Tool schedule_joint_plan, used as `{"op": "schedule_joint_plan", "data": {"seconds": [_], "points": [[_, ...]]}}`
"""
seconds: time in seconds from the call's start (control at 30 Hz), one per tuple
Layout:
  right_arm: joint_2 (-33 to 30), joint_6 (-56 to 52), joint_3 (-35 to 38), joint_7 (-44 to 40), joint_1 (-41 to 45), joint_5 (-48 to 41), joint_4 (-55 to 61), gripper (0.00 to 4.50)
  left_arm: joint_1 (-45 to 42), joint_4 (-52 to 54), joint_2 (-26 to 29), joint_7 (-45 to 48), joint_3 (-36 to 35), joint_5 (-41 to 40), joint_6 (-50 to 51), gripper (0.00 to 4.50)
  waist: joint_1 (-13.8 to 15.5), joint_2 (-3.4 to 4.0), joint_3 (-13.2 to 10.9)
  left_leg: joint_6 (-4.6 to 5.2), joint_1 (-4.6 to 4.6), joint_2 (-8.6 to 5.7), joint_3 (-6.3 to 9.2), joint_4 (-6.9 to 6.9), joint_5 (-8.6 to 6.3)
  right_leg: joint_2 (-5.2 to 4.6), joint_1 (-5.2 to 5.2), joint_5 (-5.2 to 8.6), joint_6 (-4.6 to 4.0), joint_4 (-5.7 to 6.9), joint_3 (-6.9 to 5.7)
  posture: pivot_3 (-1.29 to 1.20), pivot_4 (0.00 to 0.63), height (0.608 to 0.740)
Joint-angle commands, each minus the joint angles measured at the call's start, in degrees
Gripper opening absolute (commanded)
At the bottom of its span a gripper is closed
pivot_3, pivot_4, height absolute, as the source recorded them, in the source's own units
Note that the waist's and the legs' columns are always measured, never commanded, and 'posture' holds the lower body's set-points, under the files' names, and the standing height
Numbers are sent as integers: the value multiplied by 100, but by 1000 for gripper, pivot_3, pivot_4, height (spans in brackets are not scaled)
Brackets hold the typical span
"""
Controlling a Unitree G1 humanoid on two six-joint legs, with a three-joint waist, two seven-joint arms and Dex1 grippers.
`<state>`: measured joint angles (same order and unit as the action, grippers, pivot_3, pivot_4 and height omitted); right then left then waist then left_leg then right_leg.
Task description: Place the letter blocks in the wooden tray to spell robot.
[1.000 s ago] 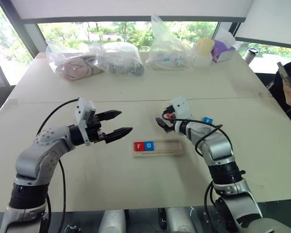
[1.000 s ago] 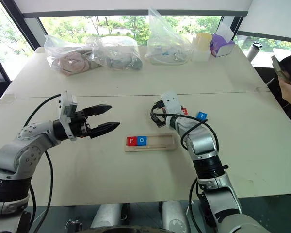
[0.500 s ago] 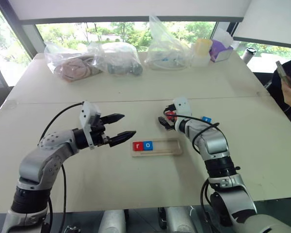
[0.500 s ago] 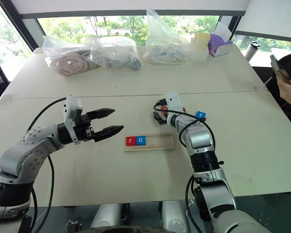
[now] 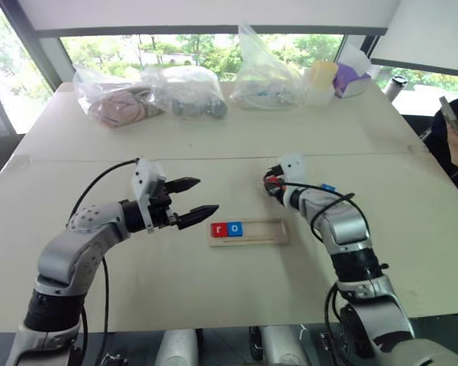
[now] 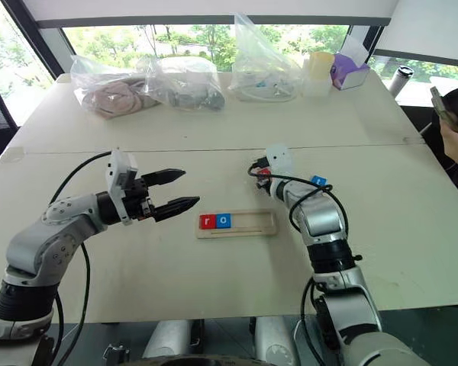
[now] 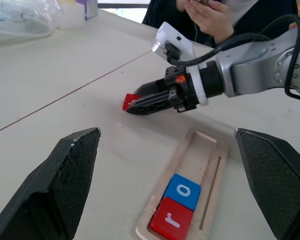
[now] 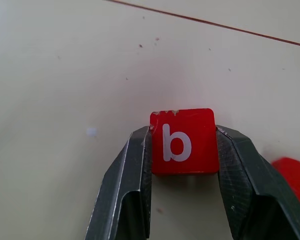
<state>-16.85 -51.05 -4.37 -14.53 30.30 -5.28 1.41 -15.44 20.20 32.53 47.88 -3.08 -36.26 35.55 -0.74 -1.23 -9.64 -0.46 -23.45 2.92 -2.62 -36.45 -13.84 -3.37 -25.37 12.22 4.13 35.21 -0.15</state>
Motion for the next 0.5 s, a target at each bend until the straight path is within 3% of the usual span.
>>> {"op": "schedule_joint_plan", "data": {"seconds": [0.03,0.23,0.33,0.5], "points": [[-323,-975,393,-57,-454,-197,1859,1152,82,122,72,252,133,43,-208,4500,4,0,0,0,0,0,0,-1,0,0,0,0,0,0,0,0,150,740],[-332,-2860,1080,-42,-1190,-603,3792,1152,204,136,173,567,320,123,-350,4500,-18,0,0,0,5,2,2,0,0,1,-1,0,-3,2,-1,0,150,740],[31,-3951,1442,115,-1497,-562,4722,1152,160,8,130,637,430,181,-432,4500,-9,1,0,-1,8,3,7,-4,0,2,0,-5,-11,3,-2,0,150,740],[697,-4145,1662,555,-1800,-343,4762,1152,-18,-231,31,706,505,230,-503,4500,-13,1,0,-1,6,3,10,-12,0,3,1,-6,-13,3,-2,0,150,740]]}}
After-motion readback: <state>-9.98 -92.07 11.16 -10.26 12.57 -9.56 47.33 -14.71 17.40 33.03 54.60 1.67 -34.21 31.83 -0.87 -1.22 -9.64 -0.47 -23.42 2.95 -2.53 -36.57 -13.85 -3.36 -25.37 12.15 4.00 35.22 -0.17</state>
